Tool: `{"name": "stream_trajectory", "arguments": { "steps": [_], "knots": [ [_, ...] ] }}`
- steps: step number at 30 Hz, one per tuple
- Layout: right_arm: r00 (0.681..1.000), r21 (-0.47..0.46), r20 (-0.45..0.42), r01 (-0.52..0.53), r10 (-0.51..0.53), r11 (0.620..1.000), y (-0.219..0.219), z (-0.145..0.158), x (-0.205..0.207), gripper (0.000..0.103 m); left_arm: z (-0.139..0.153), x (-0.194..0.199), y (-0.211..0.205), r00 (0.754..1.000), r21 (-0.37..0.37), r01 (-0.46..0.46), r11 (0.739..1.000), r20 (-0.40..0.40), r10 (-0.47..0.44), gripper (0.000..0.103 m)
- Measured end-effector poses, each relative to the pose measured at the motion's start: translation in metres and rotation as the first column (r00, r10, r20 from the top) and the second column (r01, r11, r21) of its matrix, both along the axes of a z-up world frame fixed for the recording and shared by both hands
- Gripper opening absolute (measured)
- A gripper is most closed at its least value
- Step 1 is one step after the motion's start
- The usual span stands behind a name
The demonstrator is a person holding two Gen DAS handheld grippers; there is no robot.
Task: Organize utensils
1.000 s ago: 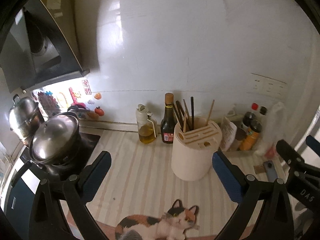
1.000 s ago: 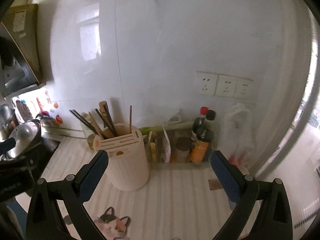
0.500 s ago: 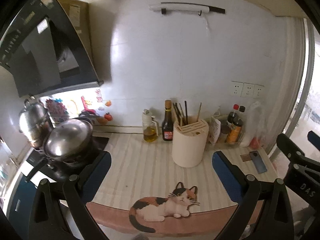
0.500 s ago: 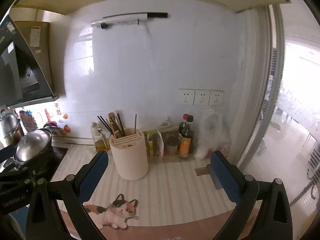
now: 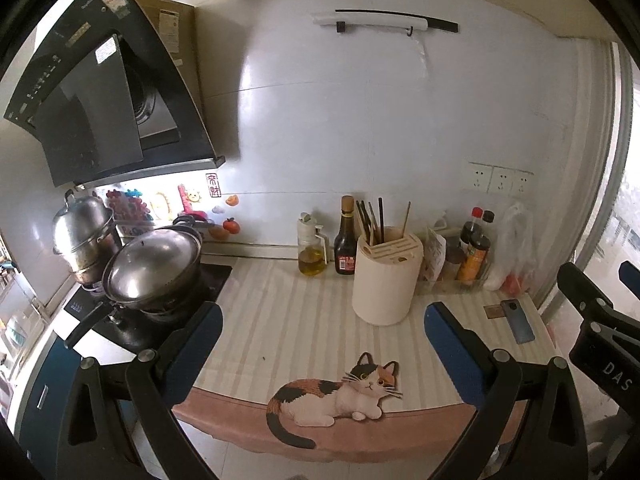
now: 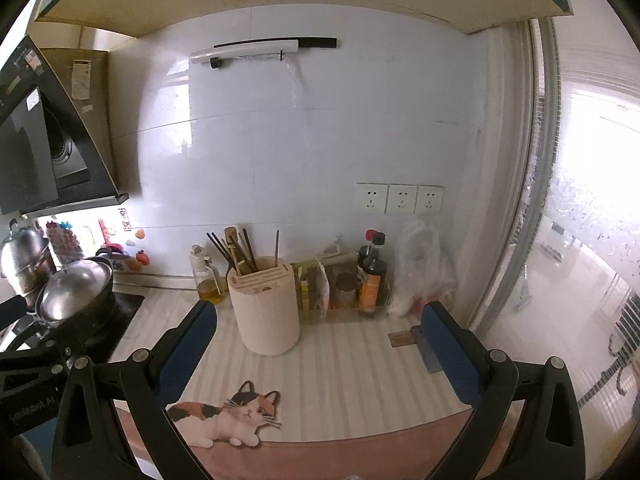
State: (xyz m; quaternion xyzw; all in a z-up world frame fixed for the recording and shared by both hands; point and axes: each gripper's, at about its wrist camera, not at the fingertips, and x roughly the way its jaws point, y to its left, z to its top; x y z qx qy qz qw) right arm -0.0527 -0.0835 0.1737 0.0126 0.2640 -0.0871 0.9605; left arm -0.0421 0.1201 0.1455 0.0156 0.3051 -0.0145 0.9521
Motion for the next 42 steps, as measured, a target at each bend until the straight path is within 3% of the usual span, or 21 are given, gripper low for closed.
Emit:
{"name": "stream_trajectory", "arguments": {
  "steps": [42],
  "knots": [
    [1.0,0.001,-0.015,-0.015,0.015,1.0,-0.007,-0.009,0.005,0.103,0.001,0.001,-0.003,1.0,0.009,-0.019,1.0,0.013,0.019,0.103]
  ]
}}
